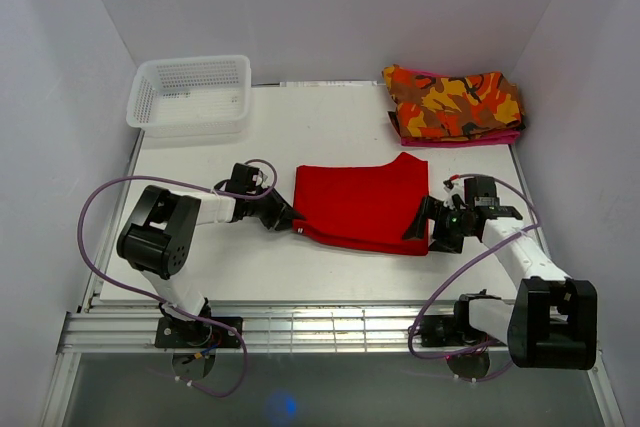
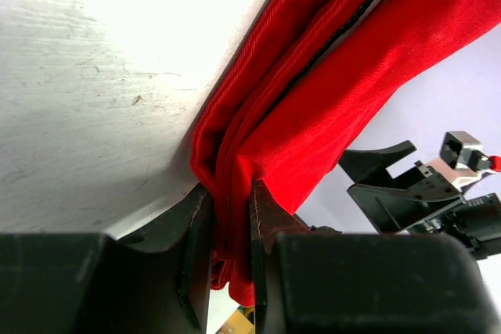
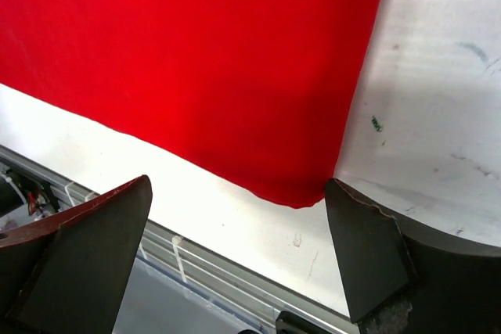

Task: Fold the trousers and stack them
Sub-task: Neatly place the folded trousers to the corner

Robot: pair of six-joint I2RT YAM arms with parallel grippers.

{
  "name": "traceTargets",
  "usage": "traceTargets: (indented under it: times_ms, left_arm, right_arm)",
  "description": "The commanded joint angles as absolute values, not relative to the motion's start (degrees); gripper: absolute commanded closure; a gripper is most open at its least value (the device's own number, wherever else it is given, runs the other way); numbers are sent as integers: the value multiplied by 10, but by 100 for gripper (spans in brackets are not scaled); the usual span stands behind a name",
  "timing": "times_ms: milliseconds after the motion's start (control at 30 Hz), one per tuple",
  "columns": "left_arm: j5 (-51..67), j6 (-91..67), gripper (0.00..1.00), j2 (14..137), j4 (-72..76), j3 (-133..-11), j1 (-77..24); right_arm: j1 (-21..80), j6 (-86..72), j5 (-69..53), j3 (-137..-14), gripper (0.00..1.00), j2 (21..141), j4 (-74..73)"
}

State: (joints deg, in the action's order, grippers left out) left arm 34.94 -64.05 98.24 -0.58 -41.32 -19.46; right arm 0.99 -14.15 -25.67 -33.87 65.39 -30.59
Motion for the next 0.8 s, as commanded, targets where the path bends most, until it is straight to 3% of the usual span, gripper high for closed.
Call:
traceTargets:
  times_ms: [0,433,633,767]
  left_arm:
    - [334,-628,100,971,-29,-413,-198]
    - [343,-625,100,972,-23,-415,-198]
    - [346,-626,100,977,-22,-421,-198]
    - [347,-622,100,982,-23,-425,-198]
  right_arm:
    - [7,-164,-291,-314,4,645,-301]
    - [-50,-194,-231,-294,7,687,-287]
    - [-51,-207,-260,-255,32,699,-224]
    - [-51,-200,-243,-260,41,702,-218]
